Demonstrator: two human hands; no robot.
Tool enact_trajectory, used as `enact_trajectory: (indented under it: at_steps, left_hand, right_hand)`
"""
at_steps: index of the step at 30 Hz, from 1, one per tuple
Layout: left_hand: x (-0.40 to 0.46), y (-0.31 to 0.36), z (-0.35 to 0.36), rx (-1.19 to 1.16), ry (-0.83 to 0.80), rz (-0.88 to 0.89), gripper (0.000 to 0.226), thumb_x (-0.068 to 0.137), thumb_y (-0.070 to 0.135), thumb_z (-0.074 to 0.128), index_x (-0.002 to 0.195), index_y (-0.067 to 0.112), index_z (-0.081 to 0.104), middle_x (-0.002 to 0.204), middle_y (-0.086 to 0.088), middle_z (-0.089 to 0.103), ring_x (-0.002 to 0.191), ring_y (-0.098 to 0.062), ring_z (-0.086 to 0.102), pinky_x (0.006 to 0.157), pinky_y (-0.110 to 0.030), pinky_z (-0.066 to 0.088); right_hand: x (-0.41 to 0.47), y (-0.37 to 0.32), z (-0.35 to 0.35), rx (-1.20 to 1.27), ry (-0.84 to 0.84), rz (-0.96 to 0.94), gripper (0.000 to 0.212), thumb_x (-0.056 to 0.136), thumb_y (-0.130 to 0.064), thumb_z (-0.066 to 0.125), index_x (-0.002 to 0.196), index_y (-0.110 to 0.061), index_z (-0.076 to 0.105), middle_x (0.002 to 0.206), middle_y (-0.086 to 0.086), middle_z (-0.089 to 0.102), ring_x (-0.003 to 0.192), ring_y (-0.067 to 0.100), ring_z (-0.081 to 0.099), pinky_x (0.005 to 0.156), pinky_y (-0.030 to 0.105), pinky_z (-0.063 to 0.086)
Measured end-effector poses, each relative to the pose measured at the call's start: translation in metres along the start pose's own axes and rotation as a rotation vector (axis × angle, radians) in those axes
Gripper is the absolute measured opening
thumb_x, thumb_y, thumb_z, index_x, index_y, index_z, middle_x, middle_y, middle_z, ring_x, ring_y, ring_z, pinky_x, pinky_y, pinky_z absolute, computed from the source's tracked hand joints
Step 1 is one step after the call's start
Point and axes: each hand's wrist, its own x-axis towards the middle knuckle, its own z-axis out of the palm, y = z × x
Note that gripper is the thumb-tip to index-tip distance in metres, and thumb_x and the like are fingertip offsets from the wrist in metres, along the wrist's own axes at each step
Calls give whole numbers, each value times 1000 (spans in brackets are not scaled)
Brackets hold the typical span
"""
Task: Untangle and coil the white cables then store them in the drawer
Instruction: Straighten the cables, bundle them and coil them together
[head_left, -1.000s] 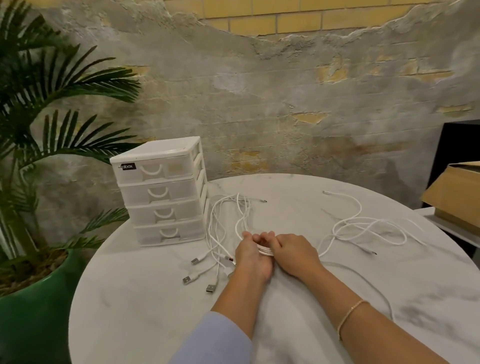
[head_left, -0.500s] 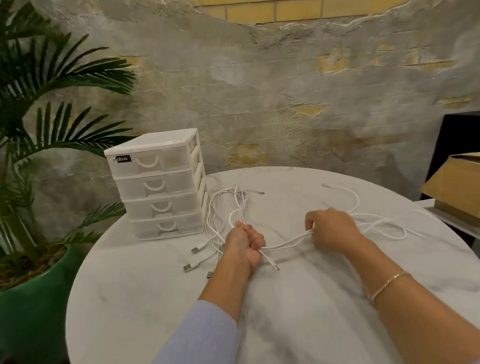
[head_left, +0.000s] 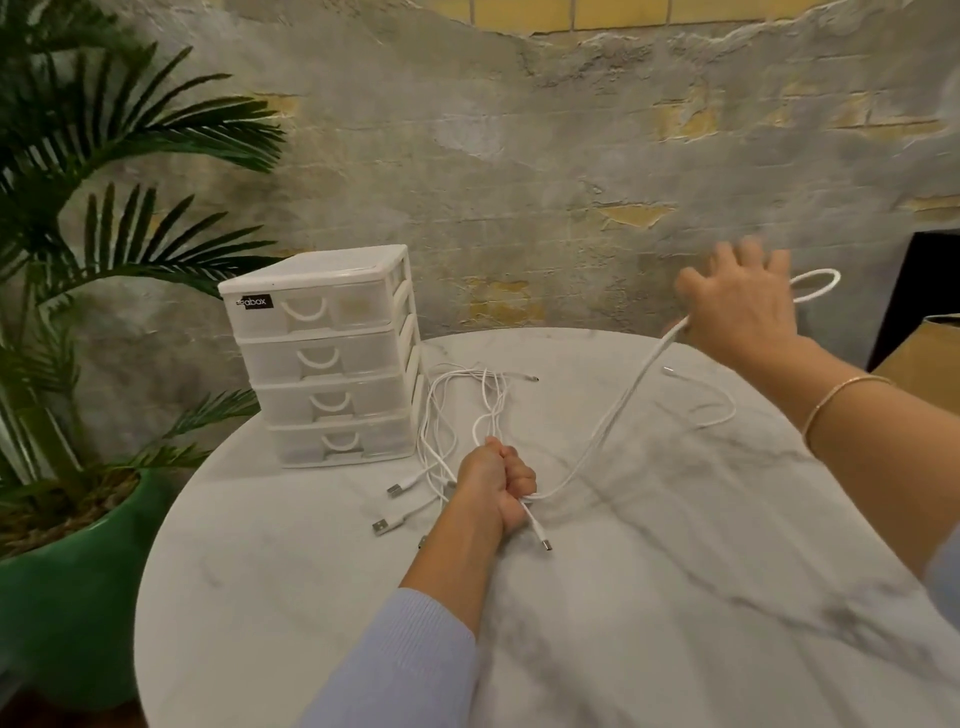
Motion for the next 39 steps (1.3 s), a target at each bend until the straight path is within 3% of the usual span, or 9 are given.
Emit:
enact_trajectory:
  at_steps: [4,13,17,19,22,25,28,34,39]
  left_hand:
    - [0,0,-1,31,-4,-3,48,105,29,24,58,18,24,31,6,19,21,-7,15,24,-15,9]
    - [-1,-2,1,59,19,16,47,105,26,23,59,17,29,32,7,21,22,-5,16,25,-14,9]
    - [-4,-2,3,53,15,15,49,105,29,24,58,17,29,32,7,21,22,-5,16,25,-14,9]
    - [-4,-2,4,59,13,20,49,105,29,24,58,17,28,31,7,20,22,-5,16,25,-14,9]
    - [-5,-3,4,77,13,23,50,105,31,24,57,17,28,32,7,20,22,-5,16,25,-12,9]
    - [-5,-3,5,76,13,21,50,104,33,25,58,16,28,32,7,20,22,-5,16,26,-12,9]
    - [-4,-3,5,86,16,33,49,104,33,25,58,16,28,32,7,19,22,-4,16,26,-11,9]
    - [-4,-3,6,86,5,40,50,104,33,24,58,17,27,31,7,19,21,-4,16,25,-10,9]
    - [-4,-3,6,84,10,46,49,104,32,24,58,17,27,31,7,19,21,-4,16,25,-10,9]
  right_hand:
    - [1,11,-8,99,-330,190,50,84,-42,66,122,-14,51,120,18,51,112,37,50,88,42,44]
    - [19,23,-36,138,-363,359,31,86,-12,63,114,2,62,116,22,61,108,38,59,87,41,47]
    - [9,3,-24,162,-963,172,25,89,-25,64,81,-1,67,58,1,62,44,12,51,49,19,42]
    - [12,0,-20,256,-1153,215,25,94,-18,56,84,1,68,58,4,52,40,12,34,37,15,30]
    - [26,11,-21,252,-750,236,23,86,-4,60,66,0,71,55,7,57,44,16,50,38,19,40]
    - [40,21,-26,574,96,406,32,89,7,42,116,2,57,98,29,61,89,40,60,73,43,49]
    - [36,22,-33,553,288,199,38,90,9,34,123,2,53,121,30,54,105,46,53,84,51,45]
    - [19,26,10,-61,-614,-79,34,95,-17,41,125,-15,58,127,9,52,123,28,48,110,44,32]
    - [5,16,12,-113,-833,101,42,95,-10,36,137,-10,44,144,11,40,134,36,35,110,61,16]
